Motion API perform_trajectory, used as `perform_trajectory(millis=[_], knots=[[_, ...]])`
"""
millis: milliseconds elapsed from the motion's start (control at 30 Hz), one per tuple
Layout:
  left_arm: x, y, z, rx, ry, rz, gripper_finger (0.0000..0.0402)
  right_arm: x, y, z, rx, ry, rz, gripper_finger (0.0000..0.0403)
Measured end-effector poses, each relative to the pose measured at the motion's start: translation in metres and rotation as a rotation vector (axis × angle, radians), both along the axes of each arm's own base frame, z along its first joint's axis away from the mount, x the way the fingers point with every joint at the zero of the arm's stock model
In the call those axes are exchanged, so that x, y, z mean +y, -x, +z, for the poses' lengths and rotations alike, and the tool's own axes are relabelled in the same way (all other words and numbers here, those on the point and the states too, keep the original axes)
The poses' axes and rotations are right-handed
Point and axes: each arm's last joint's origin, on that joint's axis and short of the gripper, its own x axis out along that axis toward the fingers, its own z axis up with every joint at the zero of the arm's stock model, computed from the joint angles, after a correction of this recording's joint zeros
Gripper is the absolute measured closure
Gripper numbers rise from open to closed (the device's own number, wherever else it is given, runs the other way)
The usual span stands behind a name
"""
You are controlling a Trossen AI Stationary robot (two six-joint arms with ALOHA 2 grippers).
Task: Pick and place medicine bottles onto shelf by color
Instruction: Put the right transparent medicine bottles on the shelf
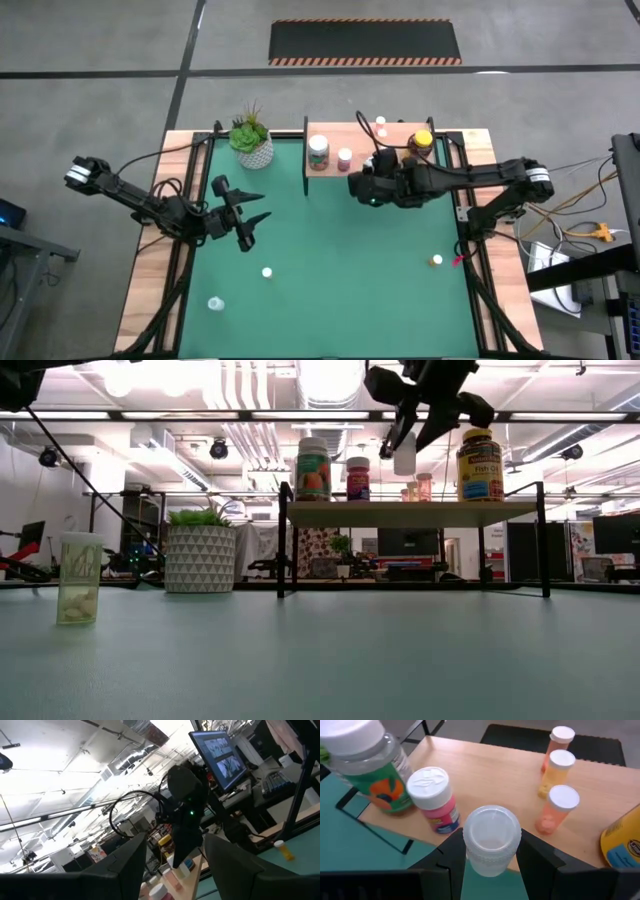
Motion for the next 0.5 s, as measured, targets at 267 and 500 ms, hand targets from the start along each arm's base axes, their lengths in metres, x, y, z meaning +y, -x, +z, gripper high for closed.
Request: perform_trajectory(millis=[267, 500], knots=[[0.0, 0.0, 0.0, 0.002, -0.007, 0.002, 0.0217, -0.006, 0.001, -0.015, -0.017, 0.004, -0.055, 0.0264], [0.0, 0.0, 0.0, 0.001, -0.007, 0.002, 0.0217, -0.006, -0.005, -0.013, -0.067, 0.013, -0.028, 0.0264]])
